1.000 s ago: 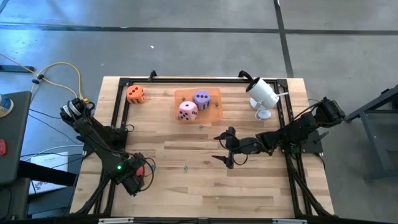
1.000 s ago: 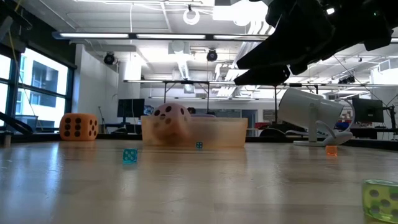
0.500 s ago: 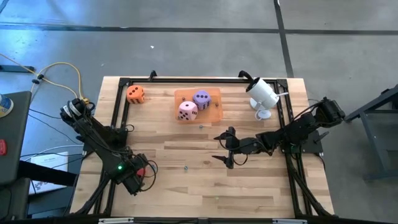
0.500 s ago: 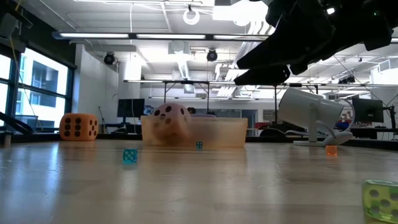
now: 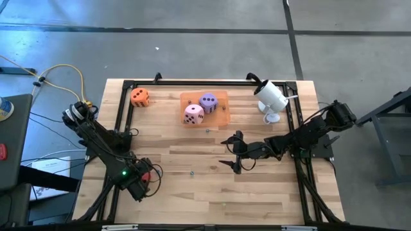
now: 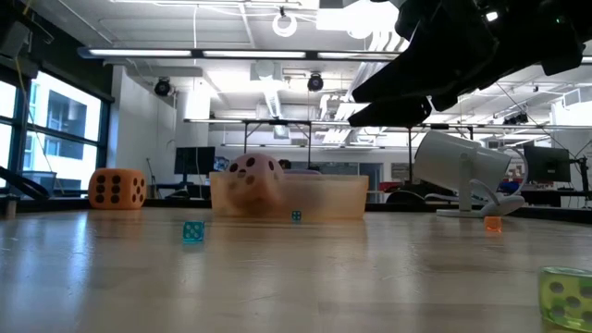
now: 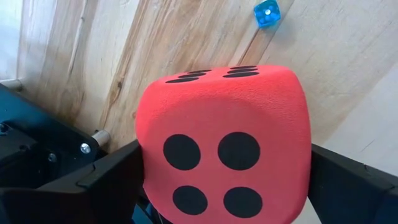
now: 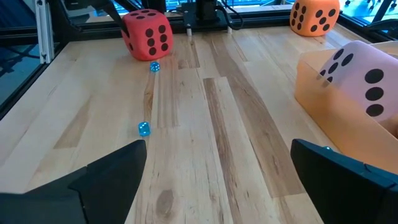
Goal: Pick & Place Dice
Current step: Put the large red dice in the orange bin
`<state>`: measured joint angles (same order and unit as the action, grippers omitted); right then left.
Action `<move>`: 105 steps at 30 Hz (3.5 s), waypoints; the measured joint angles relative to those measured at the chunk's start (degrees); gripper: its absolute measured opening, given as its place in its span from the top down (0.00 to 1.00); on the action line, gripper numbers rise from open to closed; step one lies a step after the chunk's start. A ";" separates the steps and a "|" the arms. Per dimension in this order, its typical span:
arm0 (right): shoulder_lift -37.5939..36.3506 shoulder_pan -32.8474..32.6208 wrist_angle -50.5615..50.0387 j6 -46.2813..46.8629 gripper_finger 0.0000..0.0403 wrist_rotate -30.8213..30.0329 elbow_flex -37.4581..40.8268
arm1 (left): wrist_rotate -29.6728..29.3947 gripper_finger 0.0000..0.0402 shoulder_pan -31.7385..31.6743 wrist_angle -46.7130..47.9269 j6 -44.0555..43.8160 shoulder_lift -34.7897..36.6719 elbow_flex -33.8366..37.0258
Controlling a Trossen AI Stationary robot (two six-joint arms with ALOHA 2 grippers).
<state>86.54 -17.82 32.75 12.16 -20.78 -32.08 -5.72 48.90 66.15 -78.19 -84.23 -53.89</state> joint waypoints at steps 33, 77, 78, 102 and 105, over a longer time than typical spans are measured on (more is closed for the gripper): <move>0.02 -1.99 4.32 -4.53 0.02 -0.26 -0.01 | -39.64 0.14 -21.34 -12.11 55.49 0.20 -17.53; 0.02 -5.07 6.51 -7.72 0.02 -0.26 -0.02 | 4.85 0.14 -65.67 -59.83 76.20 -15.99 -17.53; 0.02 -5.07 6.49 -7.67 0.02 -0.25 -0.02 | 4.86 0.14 -65.55 -60.18 74.75 -15.98 -17.53; 0.02 -4.90 6.47 -7.30 0.02 -0.26 -0.02 | -12.10 0.02 -62.36 -58.67 76.17 -15.98 -17.53; 0.02 -4.90 6.47 -7.29 0.02 -0.24 -0.02 | -11.55 0.01 -62.05 -57.86 76.88 -15.98 -17.53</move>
<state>86.56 -22.72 39.22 4.88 -21.02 -32.10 -17.26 -13.15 8.29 -1.32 -100.20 -71.42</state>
